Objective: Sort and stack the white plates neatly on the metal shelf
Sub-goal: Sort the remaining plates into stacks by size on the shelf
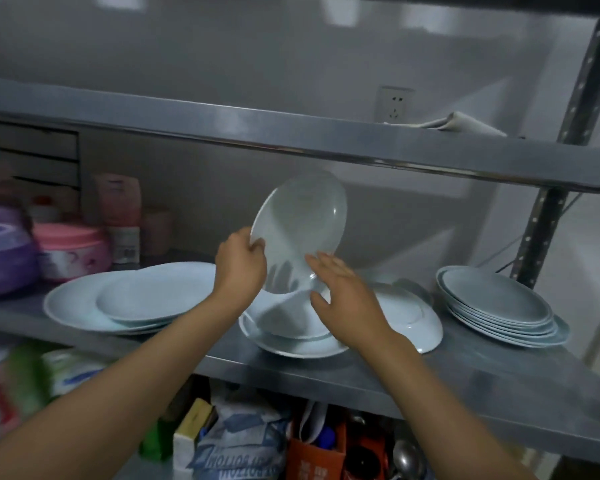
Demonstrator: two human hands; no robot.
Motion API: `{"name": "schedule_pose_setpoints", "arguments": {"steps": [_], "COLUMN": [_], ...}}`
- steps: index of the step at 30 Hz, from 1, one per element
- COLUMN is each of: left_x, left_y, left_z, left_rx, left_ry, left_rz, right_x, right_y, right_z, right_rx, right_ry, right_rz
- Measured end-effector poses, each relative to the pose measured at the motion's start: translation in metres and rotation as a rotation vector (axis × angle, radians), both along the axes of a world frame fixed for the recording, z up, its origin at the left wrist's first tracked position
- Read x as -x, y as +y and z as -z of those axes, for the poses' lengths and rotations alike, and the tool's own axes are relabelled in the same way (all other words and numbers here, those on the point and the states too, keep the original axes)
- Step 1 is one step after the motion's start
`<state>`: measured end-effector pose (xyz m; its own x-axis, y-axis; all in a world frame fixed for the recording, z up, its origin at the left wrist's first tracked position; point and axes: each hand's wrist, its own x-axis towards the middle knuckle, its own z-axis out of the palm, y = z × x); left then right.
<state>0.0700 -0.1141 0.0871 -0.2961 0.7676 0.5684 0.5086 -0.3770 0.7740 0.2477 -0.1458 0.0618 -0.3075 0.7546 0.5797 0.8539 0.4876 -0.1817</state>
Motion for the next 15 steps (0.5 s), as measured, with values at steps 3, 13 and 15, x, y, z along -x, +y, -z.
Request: {"name": "schedule_pose_setpoints", "arguments": {"steps": [3,13,15], "left_x": [0.026,0.138,0.16], "left_y": [-0.007,-0.042,-0.045], "left_z": [-0.002,0.009,0.009], "left_rx": [0.069,0.142,0.18], "left_ry": [-0.299,-0.643,-0.654], "left_rz": [0.096,0.154,0.165], "right_x": [0.033,0.143,0.164], "right_y": [0.001,0.011,0.008], "right_z": [0.002,0.02,0.014], "right_rx": [0.002,-0.26,-0.269], "right_ry": [-0.057,-0.258,-0.288], "right_rz": [-0.082,-0.233,-0.207]}}
